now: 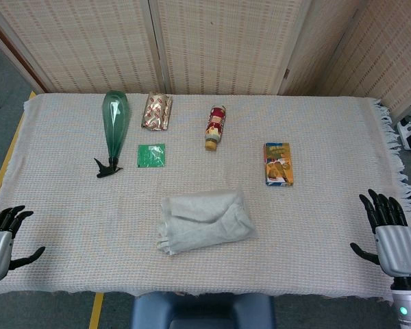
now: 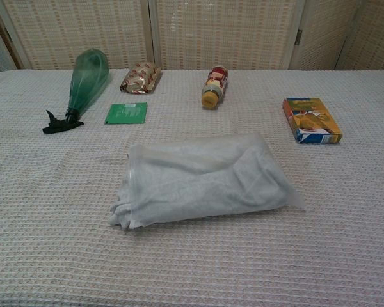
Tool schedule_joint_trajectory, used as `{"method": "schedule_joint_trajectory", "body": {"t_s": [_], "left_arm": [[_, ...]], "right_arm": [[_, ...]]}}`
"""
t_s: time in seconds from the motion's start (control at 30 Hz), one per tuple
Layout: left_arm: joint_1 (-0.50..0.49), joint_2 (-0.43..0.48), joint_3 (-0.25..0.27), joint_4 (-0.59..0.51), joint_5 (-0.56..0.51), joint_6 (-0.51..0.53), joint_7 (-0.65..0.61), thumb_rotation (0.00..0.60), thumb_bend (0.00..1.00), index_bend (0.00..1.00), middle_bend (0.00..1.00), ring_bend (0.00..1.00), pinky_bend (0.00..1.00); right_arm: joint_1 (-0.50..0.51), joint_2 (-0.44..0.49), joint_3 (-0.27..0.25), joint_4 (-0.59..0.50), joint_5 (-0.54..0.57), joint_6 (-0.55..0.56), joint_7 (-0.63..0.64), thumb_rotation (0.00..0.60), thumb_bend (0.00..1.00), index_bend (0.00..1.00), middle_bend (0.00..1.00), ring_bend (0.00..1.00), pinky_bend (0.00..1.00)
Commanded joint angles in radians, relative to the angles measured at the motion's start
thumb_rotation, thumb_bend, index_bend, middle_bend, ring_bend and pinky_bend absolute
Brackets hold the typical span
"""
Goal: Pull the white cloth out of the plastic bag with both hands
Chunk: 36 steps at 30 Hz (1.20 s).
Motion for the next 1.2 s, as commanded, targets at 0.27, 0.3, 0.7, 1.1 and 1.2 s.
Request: {"method": "schedule_joint_trajectory", "body": {"t_s": [0.27,0.3,0.7,1.1,1.2], "left_arm": [[-0.026,-0.116,0.073,0.051,0.159,-0.052,-0.213,0.494,0.19,0.3,0.49,0.4,0.61],[-0.026,-0.154,0.074,0.077,0.174,-0.041,-0.229,0.505,0.19,0.33,0.61,0.54,0.76],[-0.098,-0.452,0.081,0.28,0.227,-0.125,-0.221,0.6,0.22,0.57,1.0,1.0,1.0],[-0.135,-0.647,0.07,0.42,0.238,-0.12,-0.202,0.6,0.25,0.53,1.0,1.0,1.0],[-0.141,-0.701,0.064,0.466,0.228,-0.123,-0.205,0.6,0.23,0.53,1.0,1.0,1.0]], "right_arm": [[-0.003,-0.005,-0.01,0.001,-0.028,0.012,-0.011,0.6,0.06,0.0,0.0,0.0,0.0],[-0.003,-0.006,-0.011,0.001,-0.03,0.011,-0.015,0.6,0.06,0.0,0.0,0.0,0.0],[0.007,-0.022,-0.029,-0.005,-0.05,-0.015,-0.05,0.6,0.06,0.0,0.0,0.0,0.0],[0.009,-0.019,-0.033,-0.004,-0.052,-0.023,-0.048,0.6,0.06,0.0,0.0,0.0,0.0],[0.008,-0.017,-0.033,-0.004,-0.053,-0.019,-0.043,0.6,0.06,0.0,0.0,0.0,0.0]]}}
